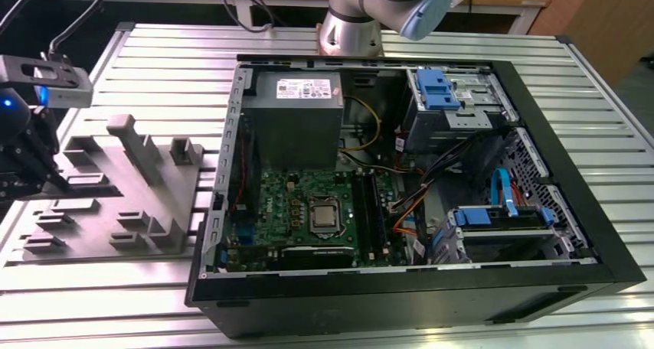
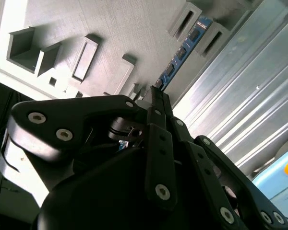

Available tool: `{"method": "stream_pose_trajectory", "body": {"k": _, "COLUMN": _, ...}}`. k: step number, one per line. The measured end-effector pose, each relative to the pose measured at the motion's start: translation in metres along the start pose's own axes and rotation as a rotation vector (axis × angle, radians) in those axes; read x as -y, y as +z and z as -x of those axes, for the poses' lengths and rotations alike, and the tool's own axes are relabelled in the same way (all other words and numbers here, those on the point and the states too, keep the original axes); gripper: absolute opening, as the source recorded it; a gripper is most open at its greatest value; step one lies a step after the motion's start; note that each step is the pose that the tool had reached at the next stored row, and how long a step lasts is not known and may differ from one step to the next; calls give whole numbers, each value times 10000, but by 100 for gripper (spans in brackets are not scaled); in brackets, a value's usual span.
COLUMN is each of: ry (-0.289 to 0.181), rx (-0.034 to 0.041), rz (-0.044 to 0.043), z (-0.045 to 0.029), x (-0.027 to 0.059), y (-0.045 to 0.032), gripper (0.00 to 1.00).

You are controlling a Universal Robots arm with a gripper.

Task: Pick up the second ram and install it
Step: 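Pick up the second ram and move it above second insertion slot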

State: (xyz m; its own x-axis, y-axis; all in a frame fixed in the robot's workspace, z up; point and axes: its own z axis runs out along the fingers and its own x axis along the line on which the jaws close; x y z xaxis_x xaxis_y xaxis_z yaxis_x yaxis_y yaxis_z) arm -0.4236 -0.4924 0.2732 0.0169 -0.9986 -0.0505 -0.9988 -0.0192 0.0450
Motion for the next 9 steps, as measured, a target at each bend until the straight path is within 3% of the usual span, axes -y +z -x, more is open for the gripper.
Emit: {"method": "stream_pose_trajectory", "body": {"k": 9, "ry": 5, "rx": -15, "rz": -11, "z": 10, "x": -7, "y": -150, "gripper": 11}}
